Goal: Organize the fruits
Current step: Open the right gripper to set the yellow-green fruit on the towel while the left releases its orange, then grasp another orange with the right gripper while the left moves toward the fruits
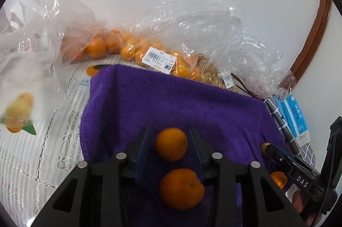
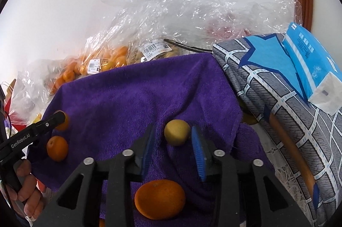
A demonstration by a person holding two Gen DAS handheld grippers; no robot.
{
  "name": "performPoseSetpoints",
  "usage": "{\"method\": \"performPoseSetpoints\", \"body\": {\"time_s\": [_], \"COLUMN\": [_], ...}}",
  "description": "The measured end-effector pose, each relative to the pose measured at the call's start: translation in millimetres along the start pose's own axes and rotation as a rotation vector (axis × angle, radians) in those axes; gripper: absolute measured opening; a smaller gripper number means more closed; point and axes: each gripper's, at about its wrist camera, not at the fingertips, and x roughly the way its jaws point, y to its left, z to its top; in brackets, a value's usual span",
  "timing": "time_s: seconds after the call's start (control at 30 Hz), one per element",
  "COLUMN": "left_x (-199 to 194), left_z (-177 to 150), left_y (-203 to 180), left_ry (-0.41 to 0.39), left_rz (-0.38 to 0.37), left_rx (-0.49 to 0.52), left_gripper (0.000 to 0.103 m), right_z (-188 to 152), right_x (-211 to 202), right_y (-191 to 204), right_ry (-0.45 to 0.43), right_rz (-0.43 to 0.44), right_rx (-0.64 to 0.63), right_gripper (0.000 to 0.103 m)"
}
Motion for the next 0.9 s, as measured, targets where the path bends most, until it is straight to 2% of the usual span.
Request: {"method": "performPoseSetpoints", "body": {"time_s": [0.1,0.27,0.37,0.47,0.6,0.77,0.9], "left_x": [-6,-15,-23,-32,-43,-65,-80], "left_z": [-1,-2,-5,-13,-21,-32,-43], "left_y": [-3,-5,-5,-2,-1,5,16], "left_ry": [-0.032,-0.06,-0.076,-0.088,-0.098,-0.117,-0.114], "left_rz": [0.014,0.01,0.012,0.018,0.045,0.045,0.04], "left_rx": [0.015,0.027,0.03,0.047,0.072,0.071,0.053], "left_gripper": [0.049,0.049,0.049,0.048,0.048,0.049,0.049], "right_z": [-1,-3,-4,-12,-29,-59,-81], "right_x": [-7,-27,-43,-58,-74,-94,-100], "right_y": [2,9,15,21,30,47,52], "right_ry": [-0.03,-0.102,-0.138,-0.159,-0.123,-0.089,-0.055], "right_rz": [-0.022,-0.1,-0.09,-0.117,-0.082,-0.072,-0.022], "right_rx": [-0.013,-0.04,-0.056,-0.05,-0.067,-0.129,-0.117], "right_gripper": [0.062,0.063,0.063,0.063,0.063,0.063,0.061]}}
